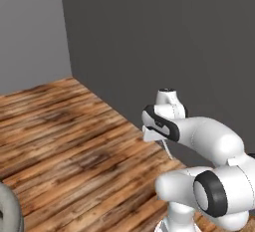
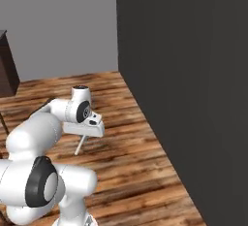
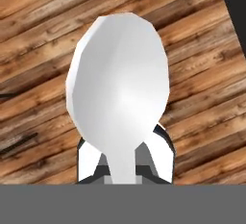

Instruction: Take the fork and place it on the left side of the plate. Then take the spoon and place it on the right side of the plate. Make sure they're directly next to the plate.

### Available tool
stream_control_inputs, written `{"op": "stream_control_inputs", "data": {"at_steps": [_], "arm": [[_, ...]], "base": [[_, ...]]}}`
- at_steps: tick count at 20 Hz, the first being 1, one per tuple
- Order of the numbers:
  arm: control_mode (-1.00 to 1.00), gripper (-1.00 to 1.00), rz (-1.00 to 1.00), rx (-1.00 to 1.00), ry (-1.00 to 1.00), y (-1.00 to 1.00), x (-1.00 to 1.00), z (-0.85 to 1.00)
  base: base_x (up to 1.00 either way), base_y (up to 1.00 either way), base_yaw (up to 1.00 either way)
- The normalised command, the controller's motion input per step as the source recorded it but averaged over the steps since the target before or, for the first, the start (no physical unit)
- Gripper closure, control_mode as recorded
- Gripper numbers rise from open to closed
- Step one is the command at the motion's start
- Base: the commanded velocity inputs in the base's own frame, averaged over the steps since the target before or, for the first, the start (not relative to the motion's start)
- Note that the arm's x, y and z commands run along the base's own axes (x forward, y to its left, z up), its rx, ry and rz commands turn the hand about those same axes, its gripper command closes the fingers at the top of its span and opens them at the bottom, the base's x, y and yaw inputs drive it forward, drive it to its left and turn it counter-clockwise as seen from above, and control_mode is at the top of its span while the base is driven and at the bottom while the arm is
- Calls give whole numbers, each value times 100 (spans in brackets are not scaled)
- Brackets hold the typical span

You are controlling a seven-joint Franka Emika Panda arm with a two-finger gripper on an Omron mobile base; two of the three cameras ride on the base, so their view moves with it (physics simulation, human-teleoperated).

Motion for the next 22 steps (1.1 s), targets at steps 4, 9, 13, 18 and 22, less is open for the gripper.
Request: {"op": "stream_control_inputs", "data": {"at_steps": [4, 9, 13, 18, 22], "arm": [[100, 100, 0, 0, 0, 0, 0, 0], [100, 100, 0, 0, 0, 0, 0, 0], [100, 100, 0, 0, 0, 0, 0, 0], [100, 100, 0, 0, 0, 0, 0, 0], [100, 100, 0, 0, 0, 0, 0, 0]], "base": [[94, -6, 12], [93, 0, 23], [86, 0, 35], [87, 0, 34], [86, -7, 30]]}}
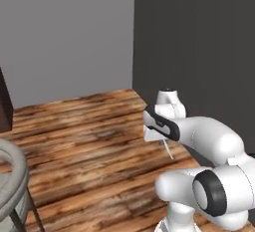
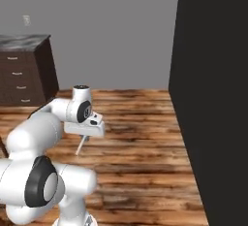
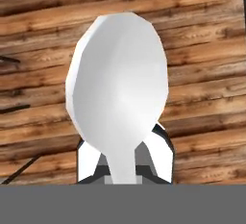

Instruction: Take the fork and place it on the left side of the plate. Then take the spoon and place it on the right side of the plate. Make sure they're directly next to the plate.

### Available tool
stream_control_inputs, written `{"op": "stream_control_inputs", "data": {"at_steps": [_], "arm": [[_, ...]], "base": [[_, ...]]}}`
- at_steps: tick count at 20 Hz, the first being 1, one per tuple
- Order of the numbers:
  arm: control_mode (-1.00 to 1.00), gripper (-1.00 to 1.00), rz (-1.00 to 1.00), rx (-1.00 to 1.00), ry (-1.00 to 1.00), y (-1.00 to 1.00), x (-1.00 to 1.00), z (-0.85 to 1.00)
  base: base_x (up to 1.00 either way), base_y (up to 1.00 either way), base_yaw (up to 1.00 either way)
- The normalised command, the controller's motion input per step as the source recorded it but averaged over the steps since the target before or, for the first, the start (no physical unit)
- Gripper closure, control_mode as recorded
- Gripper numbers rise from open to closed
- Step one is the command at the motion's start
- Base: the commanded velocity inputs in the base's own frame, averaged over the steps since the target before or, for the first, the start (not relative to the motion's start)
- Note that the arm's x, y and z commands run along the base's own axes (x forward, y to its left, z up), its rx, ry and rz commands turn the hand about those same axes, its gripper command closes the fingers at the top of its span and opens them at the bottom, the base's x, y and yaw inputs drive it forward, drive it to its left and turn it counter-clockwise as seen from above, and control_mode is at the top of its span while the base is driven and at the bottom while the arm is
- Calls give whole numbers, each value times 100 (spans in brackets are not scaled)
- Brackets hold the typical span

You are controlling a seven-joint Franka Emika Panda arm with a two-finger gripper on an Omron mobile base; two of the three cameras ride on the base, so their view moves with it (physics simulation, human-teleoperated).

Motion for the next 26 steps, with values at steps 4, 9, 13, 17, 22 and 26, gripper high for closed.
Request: {"op": "stream_control_inputs", "data": {"at_steps": [4, 9, 13, 17, 22, 26], "arm": [[100, 100, 0, 0, 0, 0, 0, 0], [100, 100, 0, 0, 0, 0, 0, 0], [100, 100, 0, 0, 0, 0, 0, 0], [100, 100, 0, 0, 0, 0, 0, 0], [100, 100, 0, 0, 0, 0, 0, 0], [100, 100, 0, 0, 0, 0, 0, 0]], "base": [[88, -10, 27], [84, -9, 32], [85, -12, 31], [80, -9, 38], [65, -4, 57], [62, -4, 60]]}}
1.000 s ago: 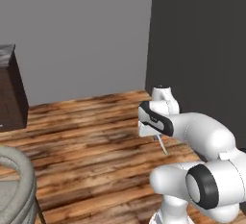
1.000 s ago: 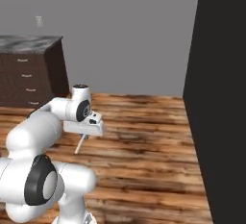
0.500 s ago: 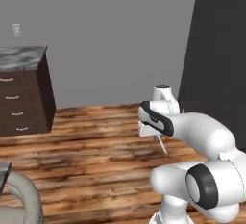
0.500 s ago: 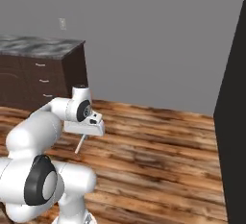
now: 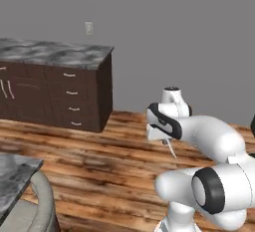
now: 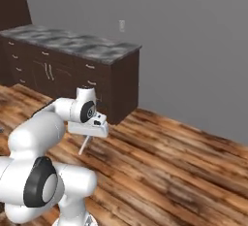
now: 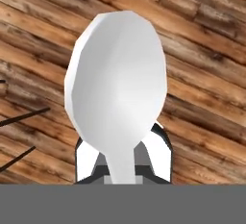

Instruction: Take the fork and place it on the left side of the plate. Then take the spoon and place it on the right side of the plate. Make sure they're directly next to the plate.

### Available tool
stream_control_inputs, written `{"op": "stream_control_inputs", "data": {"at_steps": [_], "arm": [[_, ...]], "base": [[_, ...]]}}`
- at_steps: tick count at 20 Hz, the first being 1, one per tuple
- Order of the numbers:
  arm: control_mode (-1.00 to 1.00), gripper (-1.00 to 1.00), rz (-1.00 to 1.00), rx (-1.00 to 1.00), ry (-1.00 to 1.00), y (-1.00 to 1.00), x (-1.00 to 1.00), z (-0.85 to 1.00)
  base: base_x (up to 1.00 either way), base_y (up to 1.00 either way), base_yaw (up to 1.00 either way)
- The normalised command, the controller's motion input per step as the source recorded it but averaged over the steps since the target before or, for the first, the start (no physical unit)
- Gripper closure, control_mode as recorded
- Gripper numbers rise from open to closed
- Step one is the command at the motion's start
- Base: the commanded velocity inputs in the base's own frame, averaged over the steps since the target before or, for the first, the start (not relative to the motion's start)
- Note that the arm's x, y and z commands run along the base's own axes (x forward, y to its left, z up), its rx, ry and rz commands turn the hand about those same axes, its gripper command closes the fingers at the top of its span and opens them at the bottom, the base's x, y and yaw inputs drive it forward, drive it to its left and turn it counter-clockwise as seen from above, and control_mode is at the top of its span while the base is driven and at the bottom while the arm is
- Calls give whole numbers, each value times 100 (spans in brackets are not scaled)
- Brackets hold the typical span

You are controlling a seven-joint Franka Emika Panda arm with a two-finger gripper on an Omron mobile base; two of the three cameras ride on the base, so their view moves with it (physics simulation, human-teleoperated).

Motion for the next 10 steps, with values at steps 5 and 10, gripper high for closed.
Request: {"op": "stream_control_inputs", "data": {"at_steps": [5, 10], "arm": [[100, 100, 0, 0, 0, 0, 0, 0], [100, 100, 0, 0, 0, 0, 0, 0]], "base": [[63, -5, 58], [63, -5, 58]]}}
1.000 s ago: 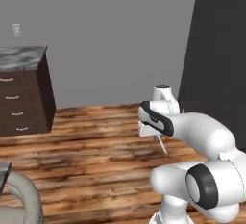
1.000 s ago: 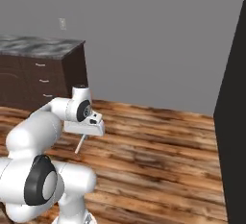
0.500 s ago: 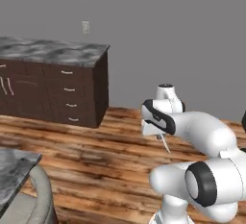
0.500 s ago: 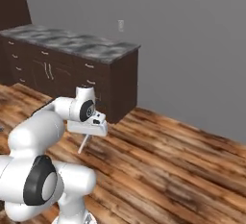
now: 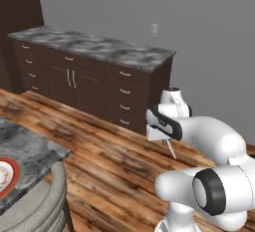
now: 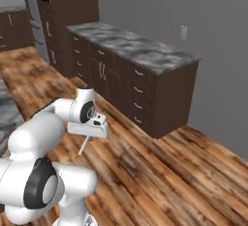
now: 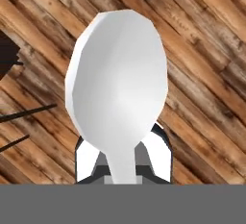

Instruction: Take the fork and place it on the left side of the plate. Then take the spoon and place it on the right side of the plate. Make sure they're directly next to the plate.

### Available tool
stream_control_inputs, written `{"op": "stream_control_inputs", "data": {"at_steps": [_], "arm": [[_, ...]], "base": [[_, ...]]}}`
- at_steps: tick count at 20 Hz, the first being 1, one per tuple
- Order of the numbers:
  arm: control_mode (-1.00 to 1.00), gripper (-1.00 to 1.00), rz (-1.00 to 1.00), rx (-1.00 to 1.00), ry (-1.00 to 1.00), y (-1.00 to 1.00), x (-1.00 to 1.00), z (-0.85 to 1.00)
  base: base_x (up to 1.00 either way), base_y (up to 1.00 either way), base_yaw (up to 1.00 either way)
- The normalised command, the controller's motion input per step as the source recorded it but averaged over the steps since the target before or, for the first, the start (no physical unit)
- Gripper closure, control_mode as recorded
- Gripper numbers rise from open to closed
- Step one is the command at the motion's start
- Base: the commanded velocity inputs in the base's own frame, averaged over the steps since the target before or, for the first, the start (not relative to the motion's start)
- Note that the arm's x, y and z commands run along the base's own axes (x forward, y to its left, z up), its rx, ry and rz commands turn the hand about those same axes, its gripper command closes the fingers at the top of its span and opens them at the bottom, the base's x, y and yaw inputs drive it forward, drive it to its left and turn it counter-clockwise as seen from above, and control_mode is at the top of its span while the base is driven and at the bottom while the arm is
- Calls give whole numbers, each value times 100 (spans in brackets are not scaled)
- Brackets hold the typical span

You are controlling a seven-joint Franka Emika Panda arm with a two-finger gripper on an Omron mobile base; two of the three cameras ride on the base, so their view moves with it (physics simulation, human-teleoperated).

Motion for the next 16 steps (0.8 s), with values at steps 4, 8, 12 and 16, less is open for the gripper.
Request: {"op": "stream_control_inputs", "data": {"at_steps": [4, 8, 12, 16], "arm": [[100, 100, 0, 0, 0, 0, 0, 0], [100, 100, 0, 0, 0, 0, 0, 0], [100, 100, 0, 0, 0, 0, 0, 0], [100, 100, 0, 0, 0, 0, 0, 0]], "base": [[65, -8, 54], [68, -14, 48], [70, -17, 44], [70, -15, 44]]}}
